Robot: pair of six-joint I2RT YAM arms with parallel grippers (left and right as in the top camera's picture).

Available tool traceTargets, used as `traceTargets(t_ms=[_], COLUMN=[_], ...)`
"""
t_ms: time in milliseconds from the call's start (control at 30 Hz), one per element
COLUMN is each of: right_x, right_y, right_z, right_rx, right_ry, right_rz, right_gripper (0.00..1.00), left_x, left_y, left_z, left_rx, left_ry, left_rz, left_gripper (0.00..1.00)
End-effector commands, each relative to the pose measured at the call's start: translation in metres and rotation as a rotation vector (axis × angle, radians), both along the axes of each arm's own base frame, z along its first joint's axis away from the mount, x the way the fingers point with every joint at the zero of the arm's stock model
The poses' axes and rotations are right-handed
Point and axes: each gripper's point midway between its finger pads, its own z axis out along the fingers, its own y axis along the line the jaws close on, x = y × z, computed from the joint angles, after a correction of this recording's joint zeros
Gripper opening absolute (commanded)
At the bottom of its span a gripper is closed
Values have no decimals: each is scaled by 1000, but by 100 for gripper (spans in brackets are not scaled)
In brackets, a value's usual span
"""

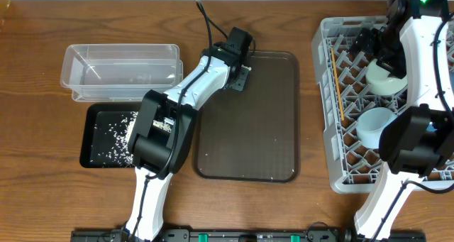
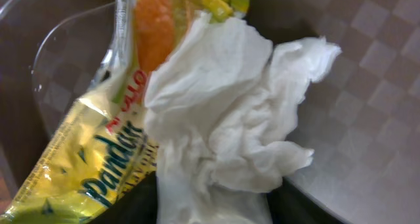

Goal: Sort waste into correct bins and load items into the dishwasher rack
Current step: 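Grasp the white tissue with the left gripper and lift it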

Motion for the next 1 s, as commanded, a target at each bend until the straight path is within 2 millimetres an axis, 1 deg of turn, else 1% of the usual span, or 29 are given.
traceTargets(t_ms=[0, 133, 200, 233, 267, 333, 433, 567, 667, 767, 867, 933, 967], right_x=[-1, -1, -1, -1, -1, -1, -1, -1, -1, -1, -1, -1, -1], right_y=[-1, -1, -1, -1, -1, -1, -1, -1, -1, -1, -1, -1, -1], right_z=[14, 14, 14, 14, 14, 14, 14, 14, 14, 14, 14, 14, 14], right_rx=[-4, -4, -4, -4, -4, -4, -4, -4, -4, -4, -4, -4, -4], right_ry=[-33, -33, -33, -34, -33, -33, -33, -33, -33, -34, -34, -34, -33], right_rz=[-13, -13, -13, -13, -13, -13, -13, -13, -13, -13, -13, -13, -13], right_gripper=[99, 99, 99, 99, 99, 99, 99, 99, 99, 99, 99, 99, 99], left_x=[-3, -5, -7, -8, -9, -11, -14, -11, -2, 11, 26, 35, 40], left_y=[0, -6, -12, -15, -18, -26, -36, -38, -33, -20, 7, 32, 48], left_z=[-7, -4, 1, 5, 8, 16, 29, 45, 71, 105, 141, 160, 167], left_rx=[12, 9, 4, 2, -2, -10, -23, -35, -77, -131, -189, -231, -254], left_ry=[15, 10, 0, -6, -12, -27, -51, -89, -141, -215, -290, -323, -334], left_rz=[-13, -25, -37, -43, -50, -65, -84, -79, -21, 42, 144, 245, 310], left_gripper=[38, 24, 19, 19, 13, 7, 6, 6, 6, 6, 6, 6, 6])
